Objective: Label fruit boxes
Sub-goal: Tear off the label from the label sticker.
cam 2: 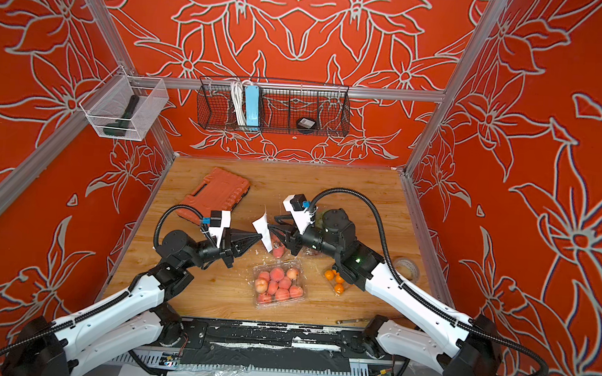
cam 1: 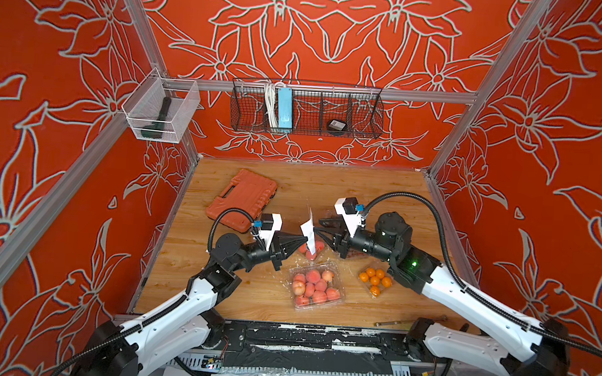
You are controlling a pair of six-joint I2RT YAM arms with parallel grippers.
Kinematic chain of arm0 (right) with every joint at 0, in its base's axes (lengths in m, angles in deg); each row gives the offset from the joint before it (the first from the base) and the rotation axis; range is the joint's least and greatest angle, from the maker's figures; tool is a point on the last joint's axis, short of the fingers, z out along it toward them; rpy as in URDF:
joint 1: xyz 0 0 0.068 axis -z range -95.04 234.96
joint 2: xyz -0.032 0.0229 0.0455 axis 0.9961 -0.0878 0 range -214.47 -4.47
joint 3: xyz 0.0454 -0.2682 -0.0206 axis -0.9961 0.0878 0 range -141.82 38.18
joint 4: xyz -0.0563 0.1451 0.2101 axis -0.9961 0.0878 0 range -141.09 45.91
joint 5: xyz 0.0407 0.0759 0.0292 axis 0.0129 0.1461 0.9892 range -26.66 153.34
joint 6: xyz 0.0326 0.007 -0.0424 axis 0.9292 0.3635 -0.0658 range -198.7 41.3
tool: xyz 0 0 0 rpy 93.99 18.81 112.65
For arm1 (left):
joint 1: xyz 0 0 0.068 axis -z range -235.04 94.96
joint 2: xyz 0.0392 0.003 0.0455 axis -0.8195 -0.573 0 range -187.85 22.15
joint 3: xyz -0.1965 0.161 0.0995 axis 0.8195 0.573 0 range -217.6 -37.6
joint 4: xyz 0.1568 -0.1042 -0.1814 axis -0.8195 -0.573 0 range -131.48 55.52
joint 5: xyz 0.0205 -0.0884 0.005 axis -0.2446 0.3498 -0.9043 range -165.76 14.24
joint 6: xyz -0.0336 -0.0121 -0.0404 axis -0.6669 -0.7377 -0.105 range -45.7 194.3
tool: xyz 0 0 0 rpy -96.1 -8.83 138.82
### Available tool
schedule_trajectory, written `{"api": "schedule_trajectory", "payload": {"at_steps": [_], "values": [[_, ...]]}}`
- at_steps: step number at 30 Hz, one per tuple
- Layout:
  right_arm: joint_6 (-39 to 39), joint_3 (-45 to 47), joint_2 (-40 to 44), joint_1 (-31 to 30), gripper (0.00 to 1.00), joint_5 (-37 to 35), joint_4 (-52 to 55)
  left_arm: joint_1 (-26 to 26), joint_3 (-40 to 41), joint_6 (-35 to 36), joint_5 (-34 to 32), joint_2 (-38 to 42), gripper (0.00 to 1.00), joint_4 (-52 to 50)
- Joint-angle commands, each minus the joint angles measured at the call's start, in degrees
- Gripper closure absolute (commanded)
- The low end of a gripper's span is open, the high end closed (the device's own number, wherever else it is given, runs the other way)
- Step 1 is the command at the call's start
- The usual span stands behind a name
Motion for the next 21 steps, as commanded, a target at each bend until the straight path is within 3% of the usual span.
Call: {"api": "schedule_trajectory", "payload": {"at_steps": [1,3,6,8,21], "values": [[-1.11,-0.31,-0.74,-0.23,0.75,3.17,-1.10,-0.09,-0.27,-0.44,1.15,0.12,1.00,2.81],[-1.39,-0.91,-1.05,-0.27,0.86,2.93,0.28,-0.09,-0.10,-0.38,0.51,0.57,1.00,2.41],[-1.72,-0.43,-0.37,-0.24,0.91,1.13,0.74,-0.09,0.37,-0.04,0.30,1.12,1.00,2.41],[-1.76,-0.01,0.26,-0.20,1.00,-0.68,1.09,-0.09,0.46,-0.16,0.25,1.31,1.00,2.46],[-3.53,2.02,4.00,-0.04,1.00,-3.68,3.74,-0.20,0.69,-0.51,-3.35,1.61,1.00,0.99]]}}
